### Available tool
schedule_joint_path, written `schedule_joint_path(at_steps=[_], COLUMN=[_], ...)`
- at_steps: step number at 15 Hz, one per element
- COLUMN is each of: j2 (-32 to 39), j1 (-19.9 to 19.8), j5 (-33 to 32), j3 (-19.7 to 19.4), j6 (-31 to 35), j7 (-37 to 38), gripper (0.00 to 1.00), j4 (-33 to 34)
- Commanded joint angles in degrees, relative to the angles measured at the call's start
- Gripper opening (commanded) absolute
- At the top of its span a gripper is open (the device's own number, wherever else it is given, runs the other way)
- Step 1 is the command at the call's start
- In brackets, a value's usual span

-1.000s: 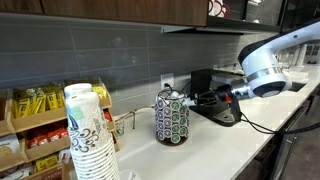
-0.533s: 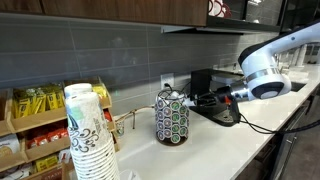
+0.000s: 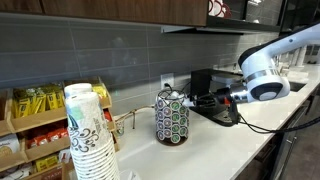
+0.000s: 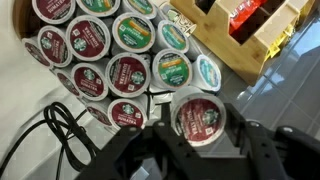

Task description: Put the cup in the cupholder

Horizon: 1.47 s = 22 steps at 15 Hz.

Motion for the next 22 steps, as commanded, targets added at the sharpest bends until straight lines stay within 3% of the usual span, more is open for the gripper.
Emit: schedule_joint_path(at_steps=[1,7,8,12,16,22], j2=[1.5,2.7,4.1,5.1,5.9,6.5], j1=[-0.2,-0.4,-10.9,-18.3,-22.4,-24.4], j5=[3.1,5.8,6.4,8.6,8.9,8.4], j3=[-0.9,-1.3,8.1,14.0,17.6,19.6], j6=[-2.2,-2.8,-6.1,-8.9,-10.1,-10.8], j7=[-3.3,-5.8,-4.2,-5.1,-4.5,-3.7], gripper=[0.29,0.29,0.29,0.29,0.29,0.29], j4=[0.6,1.1,0.8,1.2,1.4,1.4])
